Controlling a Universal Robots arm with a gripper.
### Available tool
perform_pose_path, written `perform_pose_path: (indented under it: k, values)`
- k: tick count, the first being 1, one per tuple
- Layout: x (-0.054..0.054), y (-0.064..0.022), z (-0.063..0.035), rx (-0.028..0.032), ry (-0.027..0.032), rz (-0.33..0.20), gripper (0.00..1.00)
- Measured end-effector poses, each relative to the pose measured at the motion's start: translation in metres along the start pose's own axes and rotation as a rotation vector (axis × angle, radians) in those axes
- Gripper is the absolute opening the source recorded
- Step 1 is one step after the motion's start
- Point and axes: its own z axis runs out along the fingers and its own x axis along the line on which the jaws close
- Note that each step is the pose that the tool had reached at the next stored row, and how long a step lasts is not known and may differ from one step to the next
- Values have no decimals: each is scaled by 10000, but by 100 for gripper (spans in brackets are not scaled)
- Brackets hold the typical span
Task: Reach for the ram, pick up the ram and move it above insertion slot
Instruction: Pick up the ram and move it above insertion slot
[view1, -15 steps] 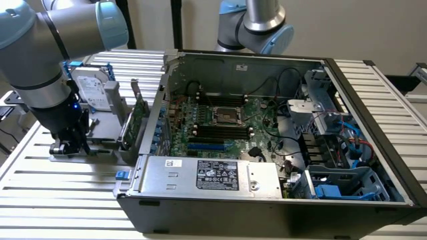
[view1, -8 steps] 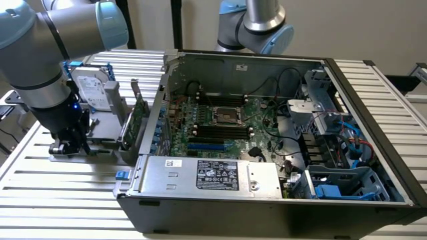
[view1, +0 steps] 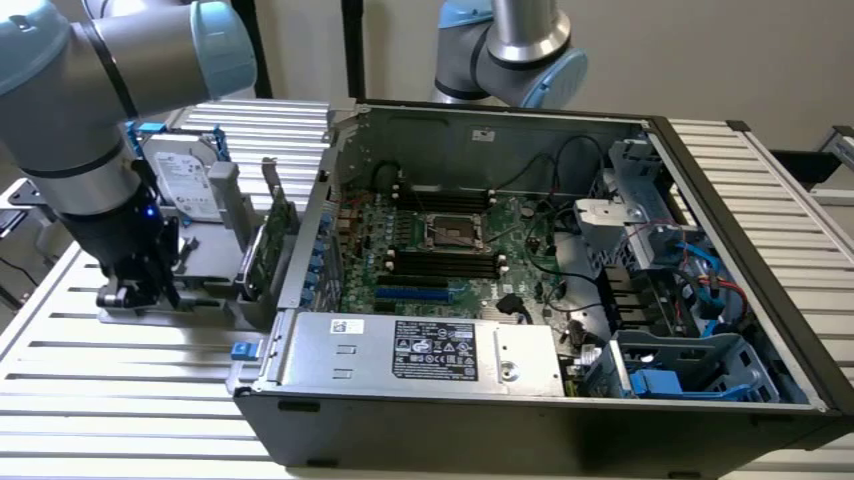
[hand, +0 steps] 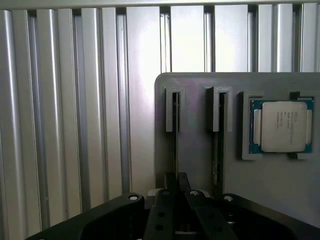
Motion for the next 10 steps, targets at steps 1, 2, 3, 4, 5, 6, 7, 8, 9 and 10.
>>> perform_pose_path:
  k: [1,2,3,4,5,6,7,8,9,10]
  values:
    - [0,0,-10,2,-2,0,13]
    - [0,0,-23,2,-1,0,13]
    - [-1,0,-39,1,-1,0,13]
    - [-1,1,-58,2,-1,0,13]
    - [-1,1,-79,2,-2,0,13]
    - [-1,2,-106,2,-2,0,13]
    - [-1,2,-137,0,-2,0,13]
    - [-1,3,-173,0,-1,-1,13]
    - [-1,4,-211,-1,-1,0,13]
    - [-1,5,-255,-2,-1,0,13]
